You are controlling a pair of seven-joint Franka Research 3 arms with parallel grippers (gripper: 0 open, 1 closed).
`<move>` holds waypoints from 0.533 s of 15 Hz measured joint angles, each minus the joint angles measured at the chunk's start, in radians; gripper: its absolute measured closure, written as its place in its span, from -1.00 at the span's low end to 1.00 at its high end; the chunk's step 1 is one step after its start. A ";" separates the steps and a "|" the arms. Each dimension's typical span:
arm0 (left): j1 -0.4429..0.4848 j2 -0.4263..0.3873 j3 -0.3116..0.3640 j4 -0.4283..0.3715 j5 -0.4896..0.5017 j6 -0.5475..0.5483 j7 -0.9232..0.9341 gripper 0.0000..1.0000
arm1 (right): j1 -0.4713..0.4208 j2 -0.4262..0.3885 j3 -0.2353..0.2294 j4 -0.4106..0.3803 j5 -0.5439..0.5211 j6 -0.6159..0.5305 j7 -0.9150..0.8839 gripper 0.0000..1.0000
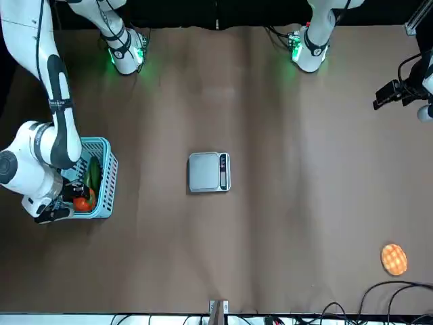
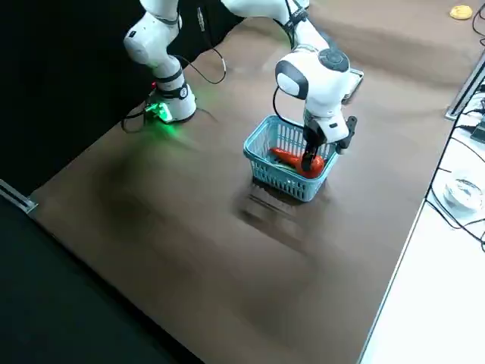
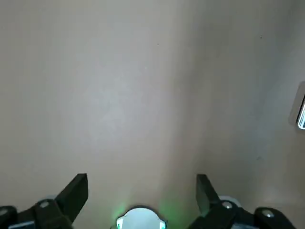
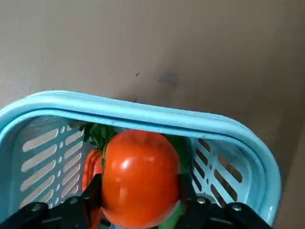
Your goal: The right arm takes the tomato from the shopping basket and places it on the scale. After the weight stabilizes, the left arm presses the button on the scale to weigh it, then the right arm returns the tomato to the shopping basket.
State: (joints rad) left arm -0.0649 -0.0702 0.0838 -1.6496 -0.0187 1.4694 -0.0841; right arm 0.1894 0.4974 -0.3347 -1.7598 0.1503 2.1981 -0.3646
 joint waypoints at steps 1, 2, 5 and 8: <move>0.000 0.000 0.000 0.000 0.000 0.000 0.000 -1.00 | 0.000 0.001 0.000 0.000 0.000 0.000 0.001 -0.36; 0.000 0.000 0.000 0.000 0.000 0.000 0.000 -1.00 | 0.000 0.001 0.000 0.000 0.000 0.000 0.001 -0.36; -0.003 0.000 -0.002 0.000 0.000 0.006 0.000 -1.00 | 0.000 0.001 0.000 -0.001 0.000 -0.001 0.001 -0.36; -0.003 0.003 -0.003 0.000 0.000 0.010 0.000 -1.00 | 0.000 0.001 0.000 -0.002 0.000 -0.001 0.001 -0.36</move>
State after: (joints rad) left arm -0.0683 -0.0676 0.0805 -1.6496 -0.0184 1.4793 -0.0841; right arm 0.1891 0.4981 -0.3345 -1.7622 0.1503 2.1967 -0.3636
